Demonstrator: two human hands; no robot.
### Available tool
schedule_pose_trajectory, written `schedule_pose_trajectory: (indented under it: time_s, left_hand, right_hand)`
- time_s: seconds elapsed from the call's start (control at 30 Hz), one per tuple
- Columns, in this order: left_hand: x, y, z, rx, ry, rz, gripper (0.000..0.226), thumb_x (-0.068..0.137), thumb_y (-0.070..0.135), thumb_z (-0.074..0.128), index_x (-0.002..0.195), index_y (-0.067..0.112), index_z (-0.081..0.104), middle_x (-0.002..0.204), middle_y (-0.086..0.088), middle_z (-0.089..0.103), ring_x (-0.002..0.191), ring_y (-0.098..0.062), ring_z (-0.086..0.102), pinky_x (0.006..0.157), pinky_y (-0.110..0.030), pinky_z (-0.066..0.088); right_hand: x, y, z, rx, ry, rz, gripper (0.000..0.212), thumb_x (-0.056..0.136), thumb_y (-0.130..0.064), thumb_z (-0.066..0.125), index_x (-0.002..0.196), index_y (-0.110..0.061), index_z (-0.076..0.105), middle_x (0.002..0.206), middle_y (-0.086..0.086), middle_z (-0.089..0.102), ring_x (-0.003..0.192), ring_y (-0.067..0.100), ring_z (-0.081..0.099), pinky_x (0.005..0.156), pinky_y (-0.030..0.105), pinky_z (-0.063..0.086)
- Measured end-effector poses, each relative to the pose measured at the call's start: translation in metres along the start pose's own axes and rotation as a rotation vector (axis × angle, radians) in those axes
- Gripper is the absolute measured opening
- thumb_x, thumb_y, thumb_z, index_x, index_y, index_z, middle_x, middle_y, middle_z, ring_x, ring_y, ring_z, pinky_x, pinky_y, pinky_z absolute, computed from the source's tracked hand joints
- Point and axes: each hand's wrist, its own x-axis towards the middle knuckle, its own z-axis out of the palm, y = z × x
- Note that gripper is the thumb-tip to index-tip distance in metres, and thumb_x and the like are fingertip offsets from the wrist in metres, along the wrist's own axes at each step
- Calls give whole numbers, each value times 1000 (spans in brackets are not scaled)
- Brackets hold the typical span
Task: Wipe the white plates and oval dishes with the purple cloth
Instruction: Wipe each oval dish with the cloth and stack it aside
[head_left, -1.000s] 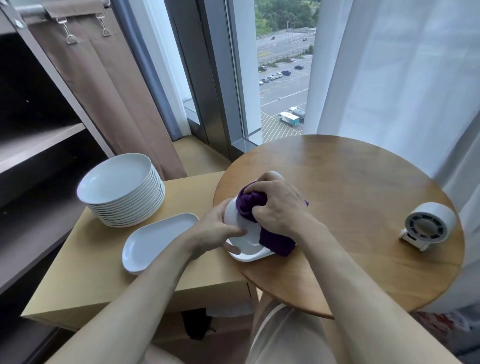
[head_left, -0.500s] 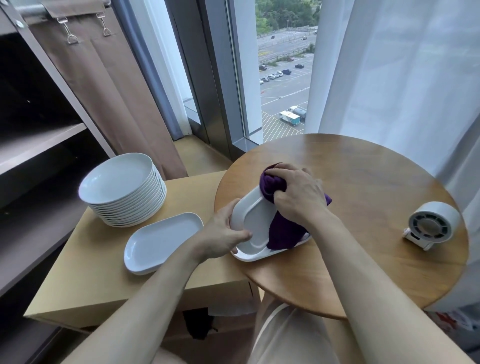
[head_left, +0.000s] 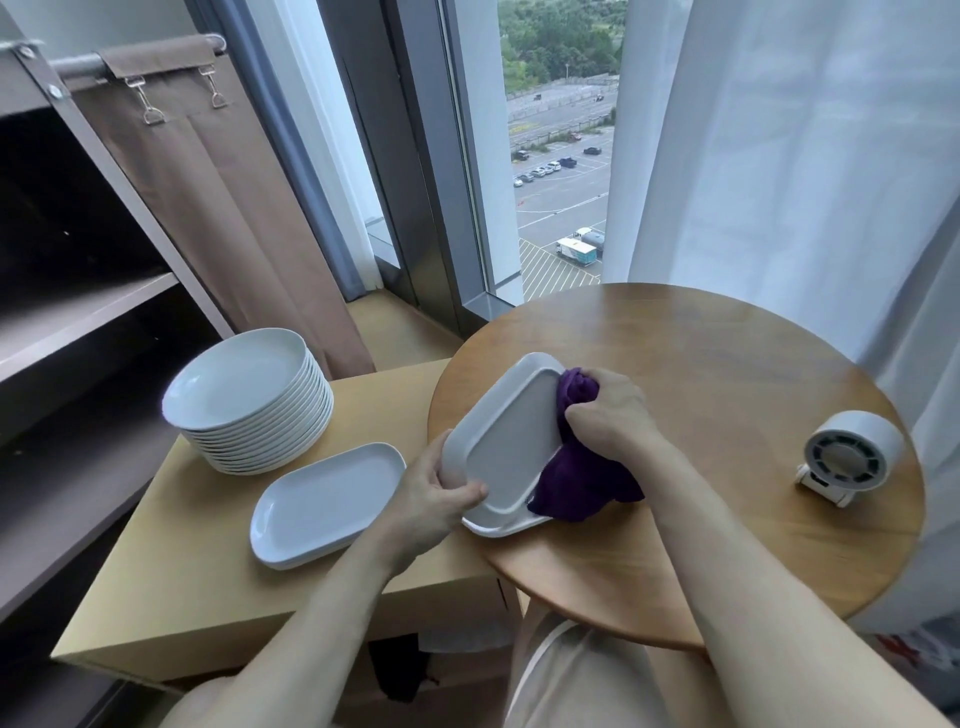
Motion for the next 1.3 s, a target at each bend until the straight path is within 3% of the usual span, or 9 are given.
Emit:
schedule_pose_trajectory:
  time_s: [0.17, 0.33, 0.53, 0.7, 0.87, 1.03, 1.2, 1.3]
  left_hand:
    - [-7, -14, 0, -193, 139, -19, 57, 76, 6, 77, 128, 17, 59, 95, -7, 71, 73, -20, 59, 53, -28, 43]
    - [-5, -16, 13, -382, 199, -59, 44, 87, -12, 65, 123, 13, 59, 91, -1, 75, 67, -12, 67, 47, -22, 47]
    - [3, -3, 8, -532, 258, -87, 39, 91, -6, 63, 127, 9, 57, 106, -10, 68, 76, -18, 59, 50, -24, 43]
    - [5, 1, 1, -597, 322, -113, 41, 93, -1, 65, 133, 7, 58, 108, -9, 69, 78, -16, 62, 54, -24, 46]
    - [6, 4, -4, -614, 379, -136, 37, 96, 11, 67, 133, 8, 61, 95, -2, 72, 67, -11, 65, 63, -28, 46]
    - [0, 4, -12, -671, 345, -140, 34, 99, 24, 63, 132, 16, 64, 121, -13, 73, 95, -26, 68, 77, -36, 57]
    - [0, 4, -10, -762, 259, -206, 43, 103, 39, 55, 125, 5, 71, 127, -19, 69, 116, -30, 68, 90, -41, 59]
    - [-2, 1, -8, -807, 183, -229, 53, 100, 51, 55, 117, 5, 76, 123, -18, 71, 114, -27, 70, 86, -36, 61]
  right_hand:
    - [-4, -5, 11, -35, -28, -26, 67, 55, -24, 45, 119, -35, 64, 112, -3, 66, 107, 29, 60, 101, 45, 50]
    - [-13, -13, 21, -134, -43, -71, 47, 60, -20, 46, 103, -26, 62, 101, -1, 65, 99, 33, 57, 99, 45, 49]
    - [-26, -16, 39, -193, -57, -209, 26, 69, -17, 53, 94, -24, 55, 98, -2, 61, 94, 30, 55, 90, 42, 47]
    - [-35, -18, 52, -232, -82, -327, 27, 73, -19, 57, 97, -25, 46, 99, -5, 52, 94, 27, 51, 82, 40, 42]
    - [-49, -24, 68, -349, -115, -488, 30, 74, -21, 60, 98, -25, 43, 97, -4, 47, 91, 24, 46, 78, 35, 34]
    - [-58, -27, 76, -402, -130, -602, 30, 75, -23, 60, 102, -23, 47, 100, -2, 46, 96, 25, 45, 83, 37, 37]
    - [-66, -35, 77, -376, -152, -720, 35, 77, -23, 62, 112, -25, 59, 99, -5, 47, 96, 21, 47, 89, 39, 41]
    - [-72, -41, 80, -416, -103, -808, 42, 76, -24, 61, 118, -26, 61, 104, -6, 51, 99, 21, 47, 88, 38, 40]
